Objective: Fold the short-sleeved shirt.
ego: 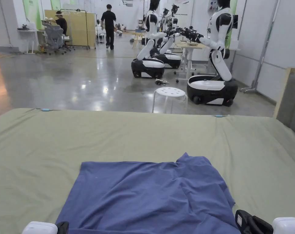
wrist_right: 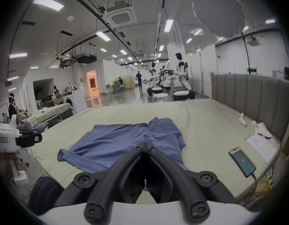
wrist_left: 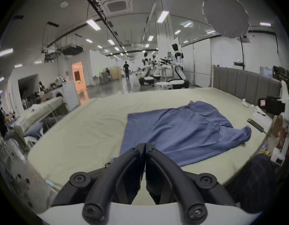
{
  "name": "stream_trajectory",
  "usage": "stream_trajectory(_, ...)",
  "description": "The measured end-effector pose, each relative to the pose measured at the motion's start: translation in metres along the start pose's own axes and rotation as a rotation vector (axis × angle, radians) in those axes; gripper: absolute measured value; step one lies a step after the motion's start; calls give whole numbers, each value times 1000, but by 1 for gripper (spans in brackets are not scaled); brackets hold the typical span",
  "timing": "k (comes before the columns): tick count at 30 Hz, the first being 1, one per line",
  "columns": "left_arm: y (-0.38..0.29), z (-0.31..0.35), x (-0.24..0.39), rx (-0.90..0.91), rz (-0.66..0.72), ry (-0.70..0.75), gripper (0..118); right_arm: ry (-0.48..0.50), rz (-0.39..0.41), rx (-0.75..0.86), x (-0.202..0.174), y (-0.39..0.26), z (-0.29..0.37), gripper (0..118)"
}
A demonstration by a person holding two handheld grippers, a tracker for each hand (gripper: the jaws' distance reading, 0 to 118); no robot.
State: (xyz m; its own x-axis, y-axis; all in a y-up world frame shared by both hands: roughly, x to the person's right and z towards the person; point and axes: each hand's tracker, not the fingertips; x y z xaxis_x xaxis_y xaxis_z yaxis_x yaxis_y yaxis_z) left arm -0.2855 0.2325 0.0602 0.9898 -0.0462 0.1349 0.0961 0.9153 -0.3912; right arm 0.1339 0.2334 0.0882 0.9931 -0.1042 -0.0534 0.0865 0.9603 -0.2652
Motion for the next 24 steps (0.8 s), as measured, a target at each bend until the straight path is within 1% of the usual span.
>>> stream_trajectory(2,-1,-3,-11,-38,72,-17,4,-25,1,-1,-1,-5,-2,0)
stream_trajectory(4,-5,-8,-22,-55,81,-1,4,-36,5,-4,2,-11,-5,0)
stream_trajectory(6,-10,-12,-40,-93,108,-1,4,-30,-24,-19,3,-19,-7,0)
stream_trajectory(7,-13,-16,-45,-119,113,7,4,-31,-25,-24,2,-25,-9,0)
stream_trajectory(8,-18,-17,-53,-141,116,30,5,-44,-8,-30,0,-27,-9,0)
stream_trajectory(9,-24,-20,-62,-161,122,50,18,-40,4,-9,-1,-24,-5,0)
stream_trajectory(10,-32,-22,-73,-177,127,42,61,-33,7,15,-2,-22,-3,0)
stream_trajectory(11,-36,-28,-76,-218,142,42,86,-35,10,13,-2,-24,-4,0)
stream_trajectory(12,-42,-34,-85,-247,155,34,89,-33,12,-4,-1,-25,-8,0)
stream_trajectory(17,-63,-87,-107,-357,144,37,89,-18,-17,-38,3,-21,-17,0)
stream_trajectory(19,-63,-113,-106,-376,155,43,89,-16,-13,-48,0,-20,-19,0)
stream_trajectory(21,-65,-132,-113,-396,177,15,88,-20,1,-62,-2,-19,-23,0)
stream_trajectory(22,-65,-140,-115,-407,184,4,86,-21,6,-70,-2,-18,-25,0)
stream_trajectory(23,-64,-150,-108,-418,191,-3,75,-24,7,-80,-2,-18,-26,0)
stream_trajectory(24,-62,-153,-108,-421,192,-9,42,-26,4,-89,-1,-17,-28,0)
